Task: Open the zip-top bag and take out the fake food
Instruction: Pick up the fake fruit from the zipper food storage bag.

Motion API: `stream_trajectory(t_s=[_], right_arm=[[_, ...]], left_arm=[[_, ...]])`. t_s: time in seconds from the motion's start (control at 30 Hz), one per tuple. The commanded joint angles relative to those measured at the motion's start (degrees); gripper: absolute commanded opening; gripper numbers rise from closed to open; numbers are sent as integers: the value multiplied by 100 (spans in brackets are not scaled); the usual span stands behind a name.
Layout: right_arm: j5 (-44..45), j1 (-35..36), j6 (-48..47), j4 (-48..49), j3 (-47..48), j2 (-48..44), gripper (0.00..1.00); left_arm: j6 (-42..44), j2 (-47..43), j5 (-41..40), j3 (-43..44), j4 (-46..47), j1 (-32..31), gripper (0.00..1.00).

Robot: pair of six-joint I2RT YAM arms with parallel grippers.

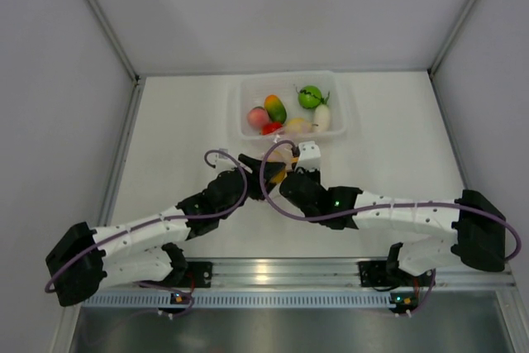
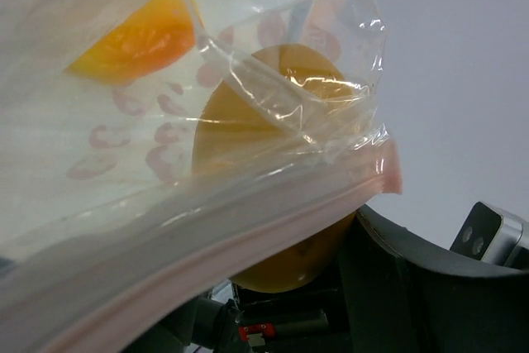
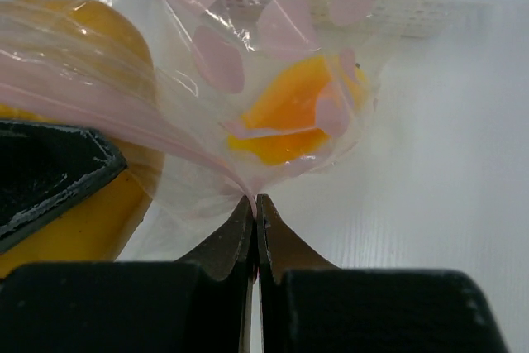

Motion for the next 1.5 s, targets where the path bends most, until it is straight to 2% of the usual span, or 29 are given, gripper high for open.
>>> stream_trajectory(t_s=[0.0,0.2,0.37,0.73,1.1,1.23,1.33,1.37,1.47], right_arm=[[-378,83,-229,275,-236,-194,0],[-589,-250,-439,154,-219,-536,0],[-1046,-934,-835,162,-166,-800,0],[-968,-1357,-1178,-171,150,-1134,0],[-1732,-2008,-1617,-233,352,-1029,0],[-2336,-2026,-1565,-137,204,-1020,0],[-2759,-2000,-1389,-102,-25,-1090,0],[-2848,-1973,-1337,-23,-112,-1125,0],[-3208,-1868,-1196,83,-438,-1327,0]], left_arm=[[356,-64,-67,271,743,36,0],[866,-54,453,316,912,45,0],[1294,-239,725,105,1078,10,0],[2377,-169,1779,131,1027,-157,0],[3835,-107,3037,271,1044,-166,0],[4608,-458,2599,237,1044,-175,0],[5021,-670,1870,193,1132,-175,0],[5102,-705,1485,184,1280,-175,0],[5260,-592,1183,201,1780,-166,0]])
